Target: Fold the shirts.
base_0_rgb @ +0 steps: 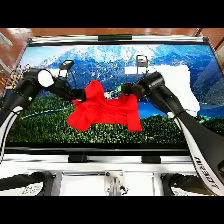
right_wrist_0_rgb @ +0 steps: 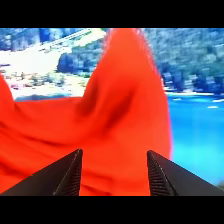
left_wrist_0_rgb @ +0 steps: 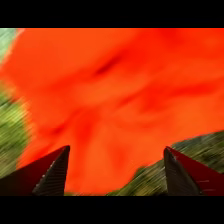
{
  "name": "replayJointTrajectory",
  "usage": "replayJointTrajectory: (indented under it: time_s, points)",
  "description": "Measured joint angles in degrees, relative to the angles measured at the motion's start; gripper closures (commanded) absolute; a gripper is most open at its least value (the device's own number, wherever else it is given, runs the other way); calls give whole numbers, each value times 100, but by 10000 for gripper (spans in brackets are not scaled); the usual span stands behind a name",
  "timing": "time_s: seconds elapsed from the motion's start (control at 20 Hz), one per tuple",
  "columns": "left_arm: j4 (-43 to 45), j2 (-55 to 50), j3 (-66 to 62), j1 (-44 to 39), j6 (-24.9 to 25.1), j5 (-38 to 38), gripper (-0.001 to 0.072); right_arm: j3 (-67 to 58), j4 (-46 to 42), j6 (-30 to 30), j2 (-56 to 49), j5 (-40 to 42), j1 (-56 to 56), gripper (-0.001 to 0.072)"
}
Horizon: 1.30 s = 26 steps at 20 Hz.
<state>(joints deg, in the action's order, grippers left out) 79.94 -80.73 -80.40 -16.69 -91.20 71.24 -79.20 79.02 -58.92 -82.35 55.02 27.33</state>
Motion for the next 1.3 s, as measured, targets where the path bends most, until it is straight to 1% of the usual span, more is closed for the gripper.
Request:
replayJointTrajectory:
  time_s: [0.1, 0.2, 0.3, 0.4, 0.55, 0.65, 0.8, 1.0, 1.05, 1.15, 1.2, 1.25, 1.3]
  points:
    - [369, 131, -26, 439, 173, 634, 33, -2, 11, -431, 258, 369, -354, 203]
    - [518, 317, 164, 866, 358, 1049, 30, 9, 94, -909, 474, 855, -885, 203]
    - [402, 468, 610, 1176, 494, 1283, 30, 76, 424, -1410, 610, 1276, -1495, 202]
    - [164, 544, 1217, 1381, 590, 1279, 30, 201, 907, -1867, 686, 1537, -2048, 203]
    - [-400, 588, 2081, 1512, 599, 688, 30, 446, 1768, -2470, 732, 1676, -2608, 203]
    - [-850, 522, 2470, 1547, 581, 210, 31, 581, 2175, -2745, 726, 1694, -2778, 203]
    - [-1244, 299, 2747, 1585, 501, -302, 33, 693, 2549, -2973, 612, 1703, -2916, 203]
    - [-1690, 103, 2876, 1587, 479, -962, 41, 743, 2796, -3084, 411, 1744, -2966, 203]
    - [-1770, 61, 2887, 1589, 470, -1093, 80, 748, 2830, -3093, 358, 1753, -2981, 203]
    - [-1880, -24, 2903, 1593, 461, -1239, 427, 758, 2946, -3119, 240, 1808, -2977, 202]
    - [-1930, -55, 2905, 1593, 461, -1292, 581, 767, 2988, -3123, 184, 1843, -2962, 196]
    - [-1961, -70, 2896, 1593, 461, -1335, 669, 800, 3023, -3128, 122, 1869, -2944, 124]
    - [-1982, -83, 2861, 1593, 474, -1353, 675, 852, 3040, -3134, 57, 1873, -2905, 95]
